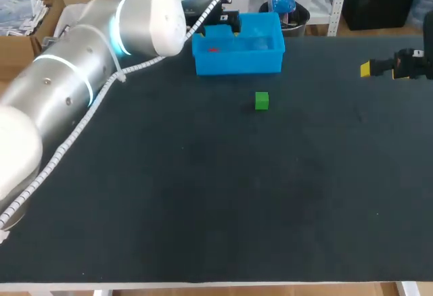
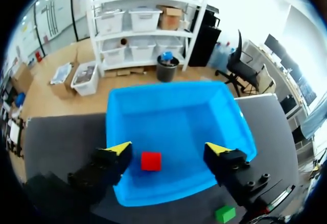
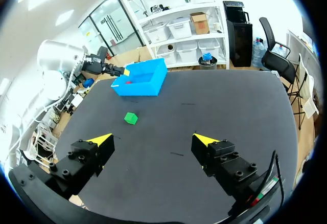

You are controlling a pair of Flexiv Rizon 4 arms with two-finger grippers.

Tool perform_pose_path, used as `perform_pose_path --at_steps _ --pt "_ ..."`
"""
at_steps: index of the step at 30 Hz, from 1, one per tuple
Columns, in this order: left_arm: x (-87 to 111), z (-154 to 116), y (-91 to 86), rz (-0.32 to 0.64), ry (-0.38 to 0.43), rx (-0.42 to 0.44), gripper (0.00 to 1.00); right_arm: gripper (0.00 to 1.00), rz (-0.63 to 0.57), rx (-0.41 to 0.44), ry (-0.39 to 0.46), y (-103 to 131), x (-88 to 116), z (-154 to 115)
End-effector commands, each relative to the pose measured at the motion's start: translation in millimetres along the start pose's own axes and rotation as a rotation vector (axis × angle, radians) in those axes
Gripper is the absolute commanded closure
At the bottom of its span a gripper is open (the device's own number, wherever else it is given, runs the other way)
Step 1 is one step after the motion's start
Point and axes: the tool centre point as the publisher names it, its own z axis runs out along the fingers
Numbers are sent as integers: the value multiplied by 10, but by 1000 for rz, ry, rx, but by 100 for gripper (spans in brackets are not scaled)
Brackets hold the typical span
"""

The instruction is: Use the left arm to pick the red cube and place it into the blue plastic box first, then use the right arm to grasp the green cube and put it into the same blue plastic box after the first action is fully finished.

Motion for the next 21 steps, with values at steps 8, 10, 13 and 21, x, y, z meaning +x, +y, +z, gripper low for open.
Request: perform_pose_path --at_steps 8,10,13,21 --pt "-64 -517 -51 31 -20 -2 0 0 -1 -1 0 -4 1 -1" --pt "-41 -633 -33 35 -25 -4 0 0 -1 -1 0 -4 1 -1" --pt "21 -792 13 38 -32 -7 0 0 -1 -1 0 -4 1 -1" --pt "397 -1220 158 33 -48 32 0 0 -1 -1 0 -4 1 -1"
